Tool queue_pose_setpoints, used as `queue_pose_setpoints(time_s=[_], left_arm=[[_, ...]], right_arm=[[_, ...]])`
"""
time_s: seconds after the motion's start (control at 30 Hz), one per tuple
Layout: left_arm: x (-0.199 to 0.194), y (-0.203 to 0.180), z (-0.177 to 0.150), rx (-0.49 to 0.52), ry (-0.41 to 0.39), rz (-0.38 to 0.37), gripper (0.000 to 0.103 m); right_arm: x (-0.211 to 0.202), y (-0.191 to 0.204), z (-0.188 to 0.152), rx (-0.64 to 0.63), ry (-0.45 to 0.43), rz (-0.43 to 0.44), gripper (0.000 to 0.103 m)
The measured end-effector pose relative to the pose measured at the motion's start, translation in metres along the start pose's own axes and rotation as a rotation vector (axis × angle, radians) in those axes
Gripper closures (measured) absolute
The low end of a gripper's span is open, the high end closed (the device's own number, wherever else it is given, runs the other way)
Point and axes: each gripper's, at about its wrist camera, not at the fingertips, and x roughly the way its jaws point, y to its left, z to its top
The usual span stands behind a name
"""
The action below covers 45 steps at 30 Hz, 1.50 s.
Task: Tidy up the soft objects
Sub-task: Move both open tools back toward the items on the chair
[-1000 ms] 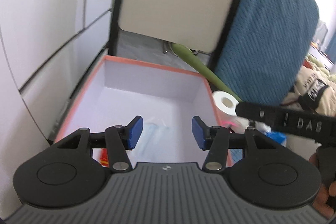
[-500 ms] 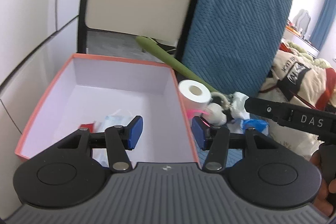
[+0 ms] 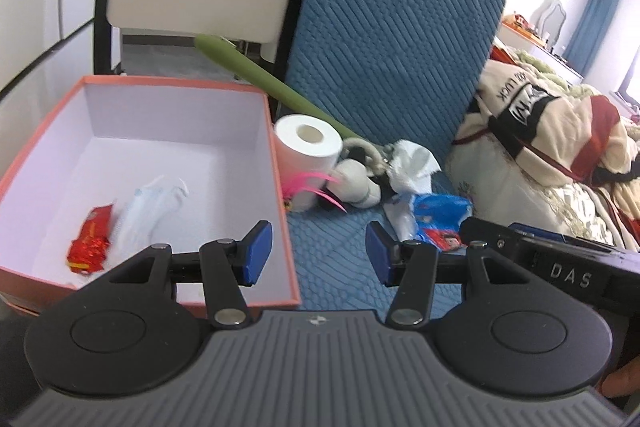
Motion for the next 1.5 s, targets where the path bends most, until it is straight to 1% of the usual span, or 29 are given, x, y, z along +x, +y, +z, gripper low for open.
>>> queue_pose_setpoints(time_s=[0.23, 0.37, 0.57, 0.7, 0.77, 0.87, 1.0, 1.1, 1.17, 1.3, 1.43, 1.5], left_arm=[[0.008, -0.025, -0.012, 0.034, 0.026, -0.018, 0.045], [0.005, -0.033, -0.014, 0.031, 0.016, -0.012, 0.045], [0.008, -0.052, -0.023, 0.062, 0.038, -0.019, 0.045], [0.018, -0.065, -0.033, 0.089, 0.064, -0.024, 0.045], [0.026, -0.069, -0.037, 0.101, 0.078, -0.020, 0.045], [0.039, -0.073, -0.041, 0.104, 0.097, -0.021, 0.045], [0.054, -0.081, -0.040, 0.115, 0.093, -0.008, 0.045], [0.066, -0.087, -0.039, 0.123, 0.086, 0.006, 0.045], [0.074, -0.089, -0.037, 0.122, 0.088, 0.016, 0.045], [0.092, -0.093, -0.034, 0.100, 0.083, 0.028, 0.045], [0.108, -0.098, -0.033, 0.102, 0.075, 0.046, 0.045], [0.114, -0.098, -0.030, 0.094, 0.056, 0.076, 0.045]], right_arm=[[-0.010, -0.022, -0.015, 0.014, 0.006, -0.022, 0.035], [-0.018, -0.033, -0.017, 0.036, 0.008, -0.032, 0.035], [-0.032, -0.051, -0.024, 0.056, 0.004, -0.033, 0.035], [-0.033, -0.064, -0.033, 0.054, 0.005, -0.068, 0.035], [-0.030, -0.072, -0.039, 0.057, 0.010, -0.094, 0.035], [-0.022, -0.085, -0.047, 0.075, 0.036, -0.099, 0.036], [-0.012, -0.097, -0.053, 0.109, 0.049, -0.112, 0.036], [-0.005, -0.103, -0.053, 0.128, 0.000, -0.120, 0.036], [0.004, -0.107, -0.054, 0.145, -0.022, -0.145, 0.036], [0.025, -0.119, -0.049, 0.183, -0.011, -0.135, 0.036], [0.044, -0.127, -0.044, 0.198, 0.005, -0.126, 0.036], [0.053, -0.130, -0.042, 0.206, 0.009, -0.118, 0.036]])
